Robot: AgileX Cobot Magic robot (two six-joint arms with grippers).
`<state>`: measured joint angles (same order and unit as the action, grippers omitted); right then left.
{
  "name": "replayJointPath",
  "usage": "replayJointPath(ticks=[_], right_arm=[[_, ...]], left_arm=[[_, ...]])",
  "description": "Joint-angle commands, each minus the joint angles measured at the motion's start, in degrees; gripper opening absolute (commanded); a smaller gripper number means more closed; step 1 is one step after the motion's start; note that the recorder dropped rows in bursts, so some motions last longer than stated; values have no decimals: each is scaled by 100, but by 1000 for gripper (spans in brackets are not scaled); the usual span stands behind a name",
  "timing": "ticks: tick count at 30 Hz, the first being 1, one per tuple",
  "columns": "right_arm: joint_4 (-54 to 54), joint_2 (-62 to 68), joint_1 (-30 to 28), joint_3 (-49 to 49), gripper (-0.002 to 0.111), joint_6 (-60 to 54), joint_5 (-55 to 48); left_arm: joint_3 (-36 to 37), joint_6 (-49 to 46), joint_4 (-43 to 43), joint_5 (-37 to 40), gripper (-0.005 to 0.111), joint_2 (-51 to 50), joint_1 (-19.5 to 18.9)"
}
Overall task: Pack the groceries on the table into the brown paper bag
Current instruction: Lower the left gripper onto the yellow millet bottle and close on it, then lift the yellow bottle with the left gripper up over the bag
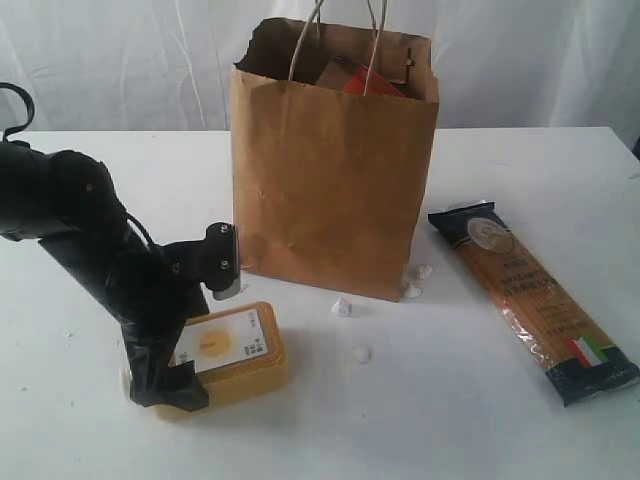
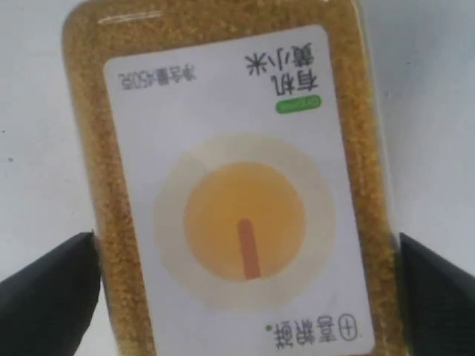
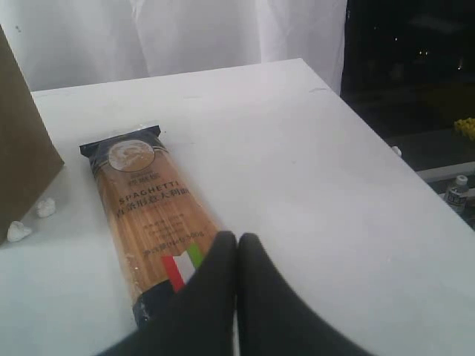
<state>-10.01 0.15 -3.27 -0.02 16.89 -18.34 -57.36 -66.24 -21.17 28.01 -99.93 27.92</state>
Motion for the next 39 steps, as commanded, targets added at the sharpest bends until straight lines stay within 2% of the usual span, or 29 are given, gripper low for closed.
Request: replayJointPath(ticks=[1,12,14,16,18,19,20,22,23,33,39], right_arm=[[-3,-15,-13,2,0,-22,38],[-3,-15,-13,2,0,-22,38],[-3,-15,-13,2,0,-22,38],[-3,-15,-13,2,0,-22,38],[-3,-15,-13,2,0,-22,38],[-3,-15,-13,2,0,-22,38],[-3,-15,-13,2,0,-22,38],[-3,-15,-13,2,0,-22,38],[-3,-15,-13,2,0,-22,38],[-3,-15,-13,2,0,-22,38],[-3,-15,-13,2,0,-22,38]], left_arm=[[37,88,24,-26,105,-6,23],[37,198,24,-51,105,-6,23],[37,278,24,-41,101,-6,23],[37,501,24,-41,89,-6,23],[37,738,24,-41,68,-6,23],[11,810,35,10,54,-6,23],[-38,860,69,86,35,-6,23],[-113,995,159,271,7,5,23],[-168,1066,254,386,1,28,23],[-528,2796,1181,891,1,767,23],[-828,3718,2075,1364,1,1422,23]])
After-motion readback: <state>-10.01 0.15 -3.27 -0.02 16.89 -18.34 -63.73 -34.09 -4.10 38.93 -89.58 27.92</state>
